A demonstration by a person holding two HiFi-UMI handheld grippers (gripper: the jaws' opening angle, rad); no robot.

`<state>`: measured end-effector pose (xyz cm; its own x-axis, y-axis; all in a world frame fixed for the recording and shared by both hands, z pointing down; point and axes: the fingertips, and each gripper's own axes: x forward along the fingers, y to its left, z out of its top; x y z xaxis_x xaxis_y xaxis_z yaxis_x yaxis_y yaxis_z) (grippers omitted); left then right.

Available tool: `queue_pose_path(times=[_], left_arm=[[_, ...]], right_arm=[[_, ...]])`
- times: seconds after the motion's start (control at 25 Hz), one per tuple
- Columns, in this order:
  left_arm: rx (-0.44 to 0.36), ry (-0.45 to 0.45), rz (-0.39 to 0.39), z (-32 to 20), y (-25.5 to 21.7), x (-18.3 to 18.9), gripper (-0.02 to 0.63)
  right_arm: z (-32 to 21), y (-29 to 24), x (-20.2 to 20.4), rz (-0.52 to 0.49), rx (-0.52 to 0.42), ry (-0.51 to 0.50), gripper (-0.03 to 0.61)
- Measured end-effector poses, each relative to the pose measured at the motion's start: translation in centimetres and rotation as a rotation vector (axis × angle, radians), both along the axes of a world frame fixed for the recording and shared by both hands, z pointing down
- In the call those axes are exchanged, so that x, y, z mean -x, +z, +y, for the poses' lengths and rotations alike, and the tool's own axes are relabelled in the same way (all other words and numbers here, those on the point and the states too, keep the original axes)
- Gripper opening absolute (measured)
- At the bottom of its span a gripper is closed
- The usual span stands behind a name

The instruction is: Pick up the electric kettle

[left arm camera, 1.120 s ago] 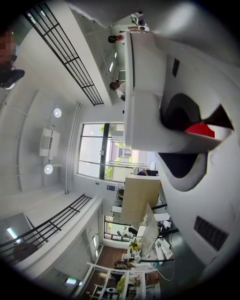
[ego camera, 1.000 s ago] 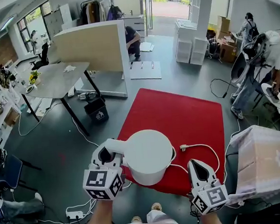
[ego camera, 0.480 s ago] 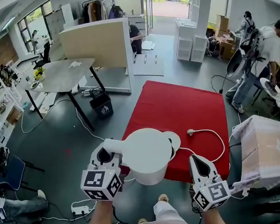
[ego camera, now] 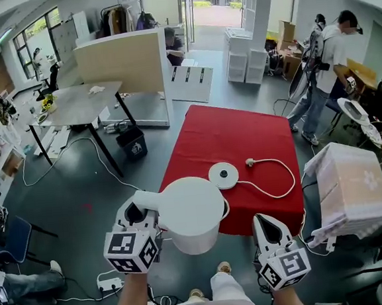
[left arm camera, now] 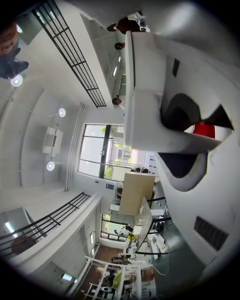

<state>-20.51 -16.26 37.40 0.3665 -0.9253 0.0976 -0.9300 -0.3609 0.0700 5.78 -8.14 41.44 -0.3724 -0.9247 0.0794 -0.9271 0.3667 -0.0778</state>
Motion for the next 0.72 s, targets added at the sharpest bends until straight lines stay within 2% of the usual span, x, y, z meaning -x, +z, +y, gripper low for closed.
queue_pose_path(times=[0.36,0.72], left_arm=[[-0.006,-0.025,0.001,5.9,-1.3,-0.9,0.097],[-0.02,-0.042,0.015,9.2,-2.2,-2.0,0.097]], right_arm=[[5.1,-1.7,-1.2,-0.012,-0.022,-0.023,0.008],[7.4,-2.8,-2.6,-0.02,-0.043,-0.043,0.008]])
